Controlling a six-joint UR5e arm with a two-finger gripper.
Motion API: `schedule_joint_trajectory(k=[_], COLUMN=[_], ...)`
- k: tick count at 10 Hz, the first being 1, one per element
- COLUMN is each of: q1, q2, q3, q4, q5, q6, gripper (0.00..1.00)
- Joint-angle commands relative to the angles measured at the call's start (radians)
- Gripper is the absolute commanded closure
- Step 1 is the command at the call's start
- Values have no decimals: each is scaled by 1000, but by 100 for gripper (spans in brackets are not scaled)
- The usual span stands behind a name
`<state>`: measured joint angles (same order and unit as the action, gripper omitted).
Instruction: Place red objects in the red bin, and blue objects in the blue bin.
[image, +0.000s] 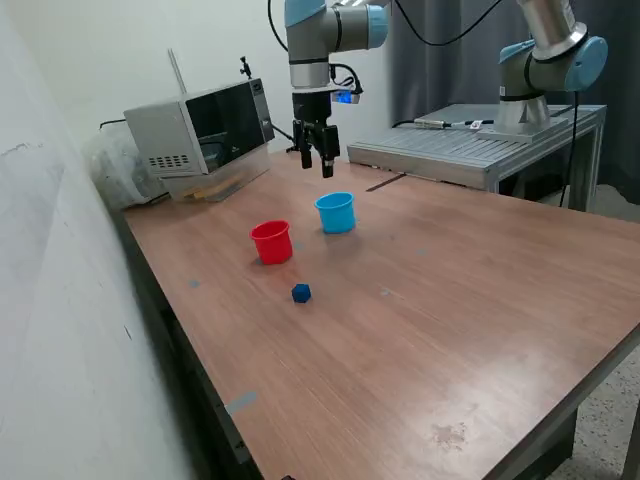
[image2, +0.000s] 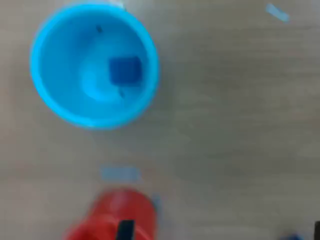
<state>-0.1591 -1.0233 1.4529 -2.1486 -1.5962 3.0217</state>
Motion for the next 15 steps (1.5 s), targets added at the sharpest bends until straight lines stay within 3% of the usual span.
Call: schedule_joint_trajectory(k=[1,4,8,10,15], q1=[71,111,110,110,113], q2=[60,207,385,457,534], q3=[-132,-296,-498,-546,-565], q4=[41,42,56,56,55], q5=[2,19,27,27,30], q6=[-78,-182,-279,-299,-314], gripper=[0,0,0,0,0])
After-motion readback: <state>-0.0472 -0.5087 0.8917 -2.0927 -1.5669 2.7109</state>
